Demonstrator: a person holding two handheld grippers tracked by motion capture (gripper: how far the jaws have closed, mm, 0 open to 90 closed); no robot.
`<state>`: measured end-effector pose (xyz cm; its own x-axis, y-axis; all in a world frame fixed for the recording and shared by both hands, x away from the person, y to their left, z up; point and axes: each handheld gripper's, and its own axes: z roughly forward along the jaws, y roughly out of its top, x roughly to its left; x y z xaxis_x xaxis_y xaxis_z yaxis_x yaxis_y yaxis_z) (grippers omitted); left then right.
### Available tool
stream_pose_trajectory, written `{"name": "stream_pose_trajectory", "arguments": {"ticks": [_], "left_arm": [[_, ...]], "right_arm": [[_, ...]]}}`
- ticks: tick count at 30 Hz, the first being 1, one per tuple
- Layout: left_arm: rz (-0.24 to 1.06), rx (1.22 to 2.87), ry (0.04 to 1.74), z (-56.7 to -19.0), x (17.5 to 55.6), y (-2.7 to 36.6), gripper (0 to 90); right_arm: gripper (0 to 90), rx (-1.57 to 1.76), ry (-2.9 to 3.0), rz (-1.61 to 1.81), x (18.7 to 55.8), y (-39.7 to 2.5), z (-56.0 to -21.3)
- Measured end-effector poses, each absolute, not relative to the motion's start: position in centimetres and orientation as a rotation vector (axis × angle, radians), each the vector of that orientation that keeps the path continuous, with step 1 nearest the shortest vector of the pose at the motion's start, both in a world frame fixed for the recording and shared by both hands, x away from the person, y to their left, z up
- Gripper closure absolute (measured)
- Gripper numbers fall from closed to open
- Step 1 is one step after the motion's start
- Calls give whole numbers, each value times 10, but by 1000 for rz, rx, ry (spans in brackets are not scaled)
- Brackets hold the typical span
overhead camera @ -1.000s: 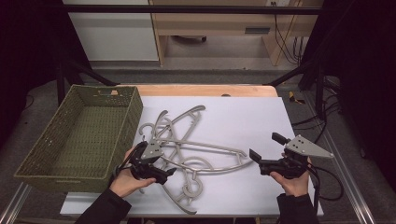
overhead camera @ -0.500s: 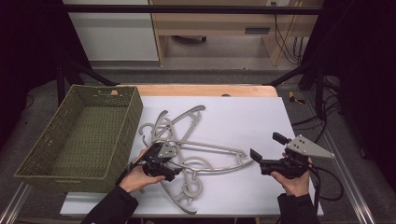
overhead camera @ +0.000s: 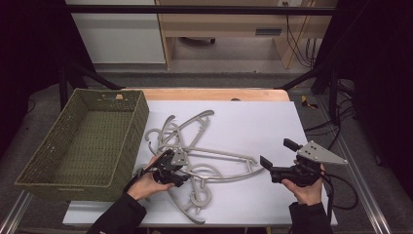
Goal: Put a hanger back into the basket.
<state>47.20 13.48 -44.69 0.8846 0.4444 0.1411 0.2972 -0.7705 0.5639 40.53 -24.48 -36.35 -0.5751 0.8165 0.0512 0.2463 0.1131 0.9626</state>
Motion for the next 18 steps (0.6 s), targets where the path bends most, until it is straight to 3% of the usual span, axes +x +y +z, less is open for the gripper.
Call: {"name": "stream_pose_trajectory", "arguments": {"ticks": [9, 13, 18], "left_arm": [[348, 2530, 524, -446, 469, 135, 488], [310, 2536, 535, -448, 470, 134, 426], [317, 2572, 522, -450, 468, 132, 505]], "right_arm": [[12, 1024, 1894, 1481, 405, -245, -364], [12, 1023, 1900, 1481, 405, -244, -364], [12, 1022, 1901, 1481, 405, -244, -364]]}}
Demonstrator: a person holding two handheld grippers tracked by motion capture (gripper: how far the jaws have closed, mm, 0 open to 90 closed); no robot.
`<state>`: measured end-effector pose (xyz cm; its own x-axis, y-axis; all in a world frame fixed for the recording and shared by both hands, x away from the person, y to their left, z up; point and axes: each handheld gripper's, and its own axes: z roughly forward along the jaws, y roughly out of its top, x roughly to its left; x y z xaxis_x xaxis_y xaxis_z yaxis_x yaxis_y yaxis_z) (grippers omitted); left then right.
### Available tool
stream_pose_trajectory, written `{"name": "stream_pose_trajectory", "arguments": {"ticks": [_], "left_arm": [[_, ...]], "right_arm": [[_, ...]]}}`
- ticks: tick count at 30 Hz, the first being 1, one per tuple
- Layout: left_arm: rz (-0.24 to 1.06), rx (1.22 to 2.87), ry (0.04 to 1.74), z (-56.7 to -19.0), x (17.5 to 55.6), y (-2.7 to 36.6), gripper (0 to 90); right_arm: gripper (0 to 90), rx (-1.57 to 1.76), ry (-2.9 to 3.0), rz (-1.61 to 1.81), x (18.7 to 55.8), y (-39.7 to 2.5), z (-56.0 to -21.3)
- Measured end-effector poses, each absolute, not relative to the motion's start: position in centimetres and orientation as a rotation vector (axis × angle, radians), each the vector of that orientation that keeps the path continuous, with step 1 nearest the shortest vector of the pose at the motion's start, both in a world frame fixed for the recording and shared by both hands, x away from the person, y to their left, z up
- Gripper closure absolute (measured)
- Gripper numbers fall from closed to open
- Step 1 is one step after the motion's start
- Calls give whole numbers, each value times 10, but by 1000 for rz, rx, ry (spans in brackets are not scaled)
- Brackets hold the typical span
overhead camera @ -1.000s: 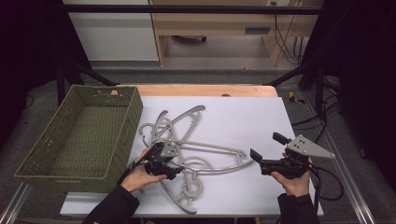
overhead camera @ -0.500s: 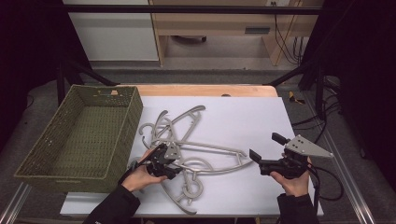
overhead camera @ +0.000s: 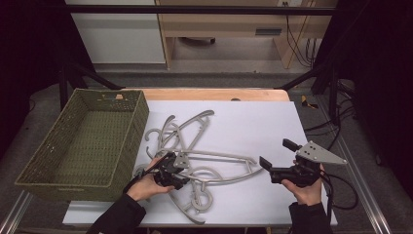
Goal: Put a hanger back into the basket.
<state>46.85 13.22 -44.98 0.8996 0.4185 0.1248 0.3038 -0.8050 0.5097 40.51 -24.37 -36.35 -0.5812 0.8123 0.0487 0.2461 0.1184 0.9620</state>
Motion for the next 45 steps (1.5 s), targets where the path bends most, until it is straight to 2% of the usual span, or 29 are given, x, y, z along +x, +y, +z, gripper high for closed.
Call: {"name": "stream_pose_trajectory", "arguments": {"ticks": [8, 23, 34, 41, 45], "left_arm": [[325, 2626, 477, -448, 463, 130, 569], [339, 2633, 431, -445, 458, 125, 690], [311, 2626, 463, -447, 463, 123, 706], [362, 2616, 391, -445, 461, 123, 748], [395, 2578, 415, -442, 463, 126, 777]], "right_arm": [[14, 1014, 1899, 1488, 405, -245, -363], [17, 1014, 1907, 1485, 405, -244, -363], [18, 1015, 1910, 1486, 405, -244, -364], [18, 1009, 1916, 1485, 406, -243, -364], [18, 1013, 1913, 1488, 406, -244, -364]]}}
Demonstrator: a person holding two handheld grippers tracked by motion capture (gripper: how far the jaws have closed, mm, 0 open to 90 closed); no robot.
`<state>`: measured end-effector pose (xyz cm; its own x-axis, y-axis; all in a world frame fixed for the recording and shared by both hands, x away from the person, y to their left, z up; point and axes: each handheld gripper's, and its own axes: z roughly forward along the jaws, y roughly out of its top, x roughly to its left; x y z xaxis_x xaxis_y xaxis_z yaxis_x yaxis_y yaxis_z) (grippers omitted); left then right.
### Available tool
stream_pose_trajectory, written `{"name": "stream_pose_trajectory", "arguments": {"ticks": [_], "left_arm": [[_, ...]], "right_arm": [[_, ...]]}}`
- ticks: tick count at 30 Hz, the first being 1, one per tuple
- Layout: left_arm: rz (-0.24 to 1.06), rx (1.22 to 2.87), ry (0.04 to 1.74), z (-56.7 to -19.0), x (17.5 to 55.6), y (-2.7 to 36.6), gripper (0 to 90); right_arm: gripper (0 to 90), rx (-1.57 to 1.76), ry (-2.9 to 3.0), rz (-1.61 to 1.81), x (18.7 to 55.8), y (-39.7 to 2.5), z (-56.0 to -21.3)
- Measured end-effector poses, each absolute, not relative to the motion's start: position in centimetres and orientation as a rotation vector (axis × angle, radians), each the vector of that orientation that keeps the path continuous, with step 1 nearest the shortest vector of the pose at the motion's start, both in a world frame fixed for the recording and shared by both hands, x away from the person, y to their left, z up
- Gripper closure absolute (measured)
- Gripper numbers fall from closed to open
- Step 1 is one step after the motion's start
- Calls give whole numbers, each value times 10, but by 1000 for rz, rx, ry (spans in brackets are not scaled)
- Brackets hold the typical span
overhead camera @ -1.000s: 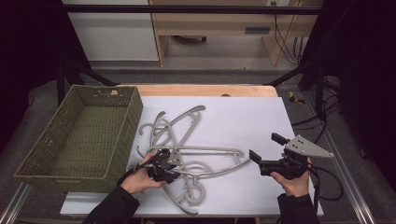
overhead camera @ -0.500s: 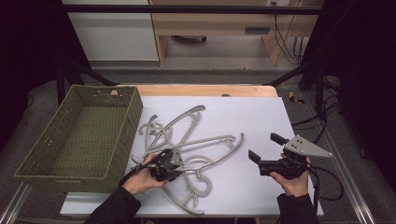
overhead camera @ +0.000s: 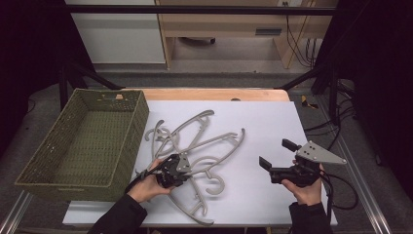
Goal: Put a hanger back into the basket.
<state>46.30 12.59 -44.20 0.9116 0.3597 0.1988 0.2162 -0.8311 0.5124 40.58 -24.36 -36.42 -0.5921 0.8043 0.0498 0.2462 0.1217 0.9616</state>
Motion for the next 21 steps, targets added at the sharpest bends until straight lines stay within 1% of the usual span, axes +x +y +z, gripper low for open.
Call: {"name": "stream_pose_trajectory", "arguments": {"ticks": [2, 3, 7, 8, 13, 21], "left_arm": [[406, 2572, 420, -440, 465, 128, 784], [405, 2539, 441, -440, 464, 128, 786], [424, 2494, 466, -435, 464, 132, 796], [431, 2455, 484, -429, 464, 136, 797], [448, 2384, 519, -414, 463, 145, 803], [430, 2245, 579, -381, 450, 155, 805]], "right_arm": [[18, 1014, 1910, 1488, 406, -244, -364], [19, 1013, 1913, 1489, 406, -244, -364], [19, 1013, 1915, 1480, 406, -243, -365], [18, 1009, 1917, 1481, 406, -244, -365], [19, 1015, 1914, 1487, 406, -244, -364], [19, 1016, 1913, 1482, 406, -244, -364]]}}
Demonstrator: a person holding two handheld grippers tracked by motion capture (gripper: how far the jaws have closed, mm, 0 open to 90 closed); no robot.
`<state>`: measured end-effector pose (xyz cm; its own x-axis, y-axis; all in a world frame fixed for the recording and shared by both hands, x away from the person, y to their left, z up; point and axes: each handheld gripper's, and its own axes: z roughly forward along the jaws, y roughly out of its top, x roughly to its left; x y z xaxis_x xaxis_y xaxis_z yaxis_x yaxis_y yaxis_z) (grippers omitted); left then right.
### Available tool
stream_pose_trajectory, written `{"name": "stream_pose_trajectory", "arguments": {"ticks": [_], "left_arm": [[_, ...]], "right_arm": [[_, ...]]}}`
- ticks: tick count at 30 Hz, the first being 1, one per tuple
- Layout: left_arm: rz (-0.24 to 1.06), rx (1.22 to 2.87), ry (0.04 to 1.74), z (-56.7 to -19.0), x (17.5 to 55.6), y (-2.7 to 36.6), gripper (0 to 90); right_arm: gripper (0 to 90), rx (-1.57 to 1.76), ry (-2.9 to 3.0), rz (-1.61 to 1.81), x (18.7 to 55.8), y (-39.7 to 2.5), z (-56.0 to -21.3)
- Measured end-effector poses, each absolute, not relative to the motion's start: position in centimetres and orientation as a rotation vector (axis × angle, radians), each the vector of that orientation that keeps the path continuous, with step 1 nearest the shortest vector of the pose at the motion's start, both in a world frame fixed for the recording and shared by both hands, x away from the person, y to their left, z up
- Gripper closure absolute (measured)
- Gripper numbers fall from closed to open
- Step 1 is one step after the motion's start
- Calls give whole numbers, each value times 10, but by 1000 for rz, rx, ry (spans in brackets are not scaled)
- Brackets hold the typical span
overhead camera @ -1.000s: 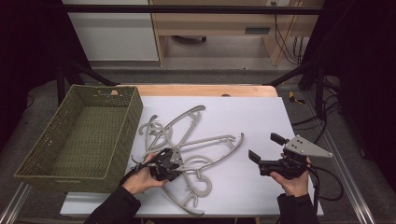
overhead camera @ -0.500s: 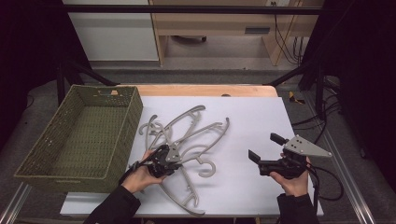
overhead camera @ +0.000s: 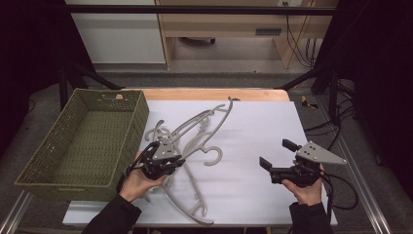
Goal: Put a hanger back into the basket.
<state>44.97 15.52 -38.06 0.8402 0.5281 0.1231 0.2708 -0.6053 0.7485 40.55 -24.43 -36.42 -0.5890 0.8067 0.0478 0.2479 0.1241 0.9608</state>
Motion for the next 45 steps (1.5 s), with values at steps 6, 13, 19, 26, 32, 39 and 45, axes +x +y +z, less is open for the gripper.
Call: {"name": "stream_pose_trajectory", "arguments": {"ticks": [6, 13, 19, 26, 32, 39, 45], "left_arm": [[414, 2169, 594, -356, 438, 165, 806], [424, 2122, 588, -335, 428, 178, 807], [423, 2105, 593, -323, 425, 191, 809], [426, 2092, 604, -303, 425, 211, 811], [461, 2098, 625, -277, 431, 240, 811], [482, 2116, 690, -273, 443, 279, 812], [491, 2122, 745, -281, 451, 313, 812]], "right_arm": [[19, 1014, 1905, 1486, 405, -246, -363], [19, 1016, 1904, 1487, 405, -246, -363], [19, 1015, 1904, 1485, 405, -246, -363], [19, 1011, 1893, 1490, 402, -249, -360], [18, 1018, 1895, 1486, 402, -249, -361], [19, 1021, 1900, 1483, 403, -248, -362], [18, 1024, 1903, 1479, 404, -248, -363]]}}
